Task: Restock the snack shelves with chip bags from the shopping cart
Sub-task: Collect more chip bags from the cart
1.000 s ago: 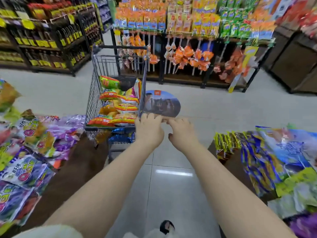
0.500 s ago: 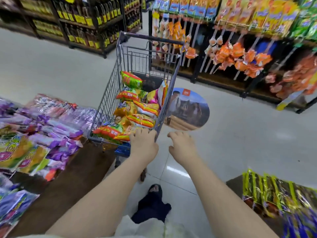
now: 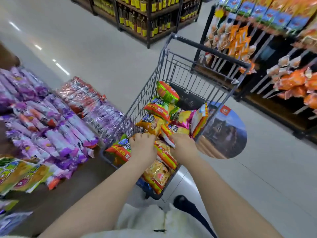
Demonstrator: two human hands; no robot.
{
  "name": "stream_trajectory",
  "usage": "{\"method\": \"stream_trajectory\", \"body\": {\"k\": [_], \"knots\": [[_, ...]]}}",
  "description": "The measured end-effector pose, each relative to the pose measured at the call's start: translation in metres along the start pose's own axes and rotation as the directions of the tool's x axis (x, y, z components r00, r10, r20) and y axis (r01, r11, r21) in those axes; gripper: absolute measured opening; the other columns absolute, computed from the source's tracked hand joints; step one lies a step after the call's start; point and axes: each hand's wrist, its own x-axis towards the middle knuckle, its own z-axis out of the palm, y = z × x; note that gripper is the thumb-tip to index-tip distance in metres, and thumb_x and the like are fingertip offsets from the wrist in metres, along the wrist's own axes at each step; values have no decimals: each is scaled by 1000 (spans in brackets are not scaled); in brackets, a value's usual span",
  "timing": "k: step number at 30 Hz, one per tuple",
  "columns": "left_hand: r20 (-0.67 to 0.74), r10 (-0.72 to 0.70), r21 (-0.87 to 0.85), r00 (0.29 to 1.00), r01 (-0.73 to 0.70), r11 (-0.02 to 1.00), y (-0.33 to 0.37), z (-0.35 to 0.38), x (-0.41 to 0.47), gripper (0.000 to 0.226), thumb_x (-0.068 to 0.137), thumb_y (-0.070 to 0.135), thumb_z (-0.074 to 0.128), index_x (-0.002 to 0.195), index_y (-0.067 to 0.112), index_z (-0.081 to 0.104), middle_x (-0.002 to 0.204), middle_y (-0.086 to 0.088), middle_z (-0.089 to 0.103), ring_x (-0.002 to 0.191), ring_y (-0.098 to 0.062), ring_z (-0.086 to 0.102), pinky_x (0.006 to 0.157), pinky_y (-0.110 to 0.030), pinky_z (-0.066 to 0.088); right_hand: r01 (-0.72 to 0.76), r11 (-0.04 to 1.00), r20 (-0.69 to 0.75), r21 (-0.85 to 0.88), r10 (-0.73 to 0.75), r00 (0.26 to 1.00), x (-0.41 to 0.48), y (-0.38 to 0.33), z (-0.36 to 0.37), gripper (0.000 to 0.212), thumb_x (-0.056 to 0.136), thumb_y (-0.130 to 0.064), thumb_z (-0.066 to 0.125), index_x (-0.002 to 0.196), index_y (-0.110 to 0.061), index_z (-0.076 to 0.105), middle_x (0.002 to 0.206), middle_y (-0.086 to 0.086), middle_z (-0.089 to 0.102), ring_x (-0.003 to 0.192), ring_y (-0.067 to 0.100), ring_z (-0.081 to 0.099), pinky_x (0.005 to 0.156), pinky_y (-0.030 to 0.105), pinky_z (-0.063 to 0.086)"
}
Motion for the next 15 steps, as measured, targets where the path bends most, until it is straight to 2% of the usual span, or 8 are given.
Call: {"method": "stream_trajectory", "body": {"k": [3, 9, 15], "knots": [[0, -78, -20, 997, 78, 997, -3, 1, 33, 37, 91, 29, 54, 128, 28, 51, 131, 0, 50, 125, -27, 37, 103, -47, 30, 38, 999, -6, -4, -38, 999, 50, 13, -5, 36, 90, -31, 57, 124, -17, 57, 120, 5, 60, 115, 29, 51, 90, 41, 47], [75, -210, -72, 975, 215, 974, 17, 0, 130, 39, 91, 30, 54, 129, 24, 50, 131, -5, 50, 128, -31, 36, 105, -51, 31, 74, 995, 36, 68, -76, 996, 150, 45, -7, 38, 83, -18, 60, 121, -16, 59, 116, 6, 61, 112, 31, 52, 84, 40, 49], [124, -326, -117, 937, 340, 933, 37, 22, 244, 39, 88, 33, 55, 126, 25, 53, 128, -5, 55, 125, -33, 42, 101, -48, 33, 49, 986, 101, 156, -65, 993, 261, 100, -10, 32, 79, -21, 61, 111, -18, 64, 109, 8, 63, 109, 33, 54, 85, 42, 49]]}}
